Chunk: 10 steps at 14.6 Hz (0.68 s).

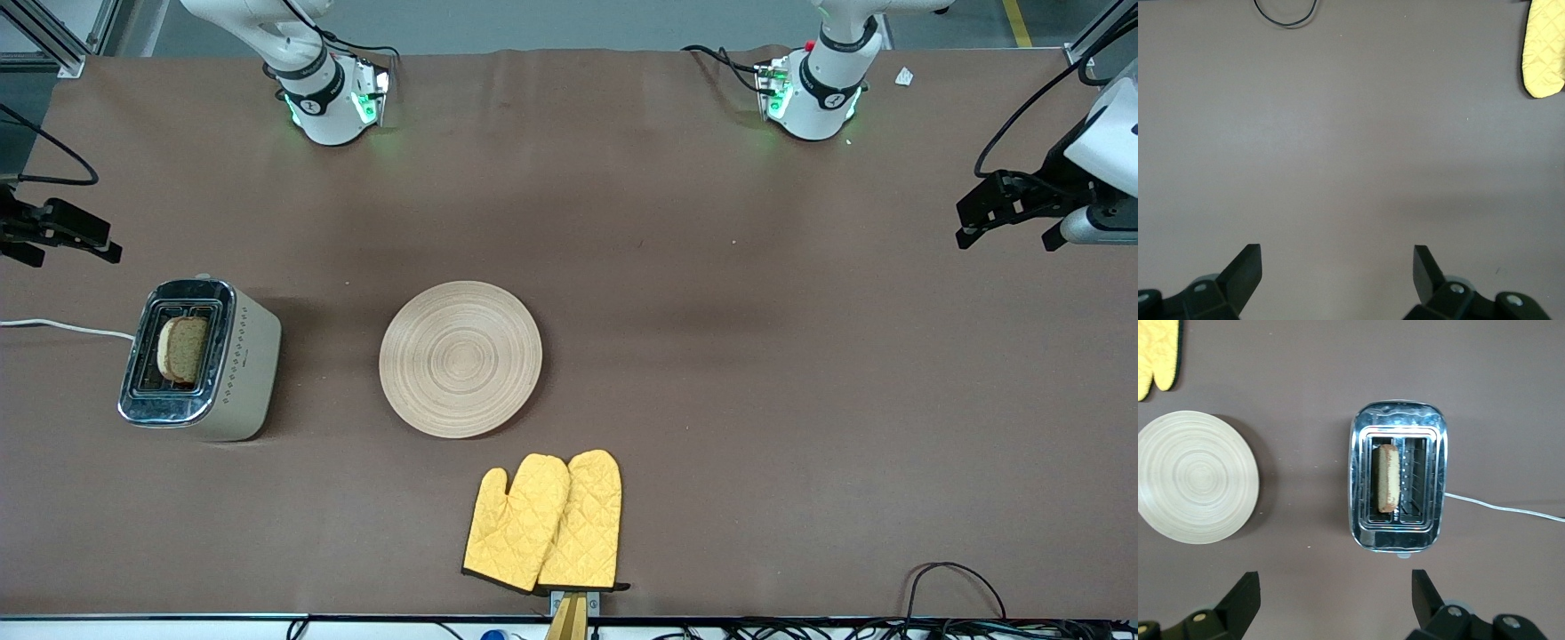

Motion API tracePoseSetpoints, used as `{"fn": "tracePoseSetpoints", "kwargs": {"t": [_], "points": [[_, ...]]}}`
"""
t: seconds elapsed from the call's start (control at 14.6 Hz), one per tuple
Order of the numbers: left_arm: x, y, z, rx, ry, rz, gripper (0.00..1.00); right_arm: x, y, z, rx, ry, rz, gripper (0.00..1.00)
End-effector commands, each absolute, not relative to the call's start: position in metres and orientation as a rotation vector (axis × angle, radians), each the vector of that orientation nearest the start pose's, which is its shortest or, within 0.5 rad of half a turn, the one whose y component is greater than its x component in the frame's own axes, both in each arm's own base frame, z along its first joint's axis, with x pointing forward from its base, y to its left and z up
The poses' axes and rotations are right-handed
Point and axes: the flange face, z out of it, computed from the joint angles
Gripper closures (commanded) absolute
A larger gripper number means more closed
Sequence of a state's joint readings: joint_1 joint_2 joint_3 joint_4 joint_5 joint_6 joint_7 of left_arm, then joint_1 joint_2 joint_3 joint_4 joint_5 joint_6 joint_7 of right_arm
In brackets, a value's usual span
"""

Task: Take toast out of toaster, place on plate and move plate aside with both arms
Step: 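Reach the right gripper down to the bread slice in the toaster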

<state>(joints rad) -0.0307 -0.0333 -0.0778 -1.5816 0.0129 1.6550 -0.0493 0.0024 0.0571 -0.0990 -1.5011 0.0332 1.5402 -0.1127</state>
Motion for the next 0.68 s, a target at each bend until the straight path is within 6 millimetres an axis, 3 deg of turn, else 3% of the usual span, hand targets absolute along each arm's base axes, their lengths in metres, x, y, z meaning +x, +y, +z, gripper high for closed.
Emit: {"fn": "tracePoseSetpoints", "kwargs": {"t": [0.0, 0.2, 0.34, 0.61], "points": [[0.552, -0.060, 0.649, -3.112, 0.097, -0.173, 0.00, 0.564, -0.052, 0.625, -3.137, -0.039, 0.023, 0.00], [0.555, -0.060, 0.653, -3.119, 0.089, -0.187, 0.00, 0.563, -0.052, 0.625, -3.137, -0.041, 0.028, 0.00], [0.555, -0.061, 0.653, -3.113, 0.092, -0.188, 0.00, 0.572, -0.055, 0.610, -3.137, -0.032, 0.050, 0.00], [0.555, -0.060, 0.649, -3.114, 0.070, -0.176, 0.00, 0.617, -0.069, 0.514, -3.144, 0.000, 0.075, 0.00]]}}
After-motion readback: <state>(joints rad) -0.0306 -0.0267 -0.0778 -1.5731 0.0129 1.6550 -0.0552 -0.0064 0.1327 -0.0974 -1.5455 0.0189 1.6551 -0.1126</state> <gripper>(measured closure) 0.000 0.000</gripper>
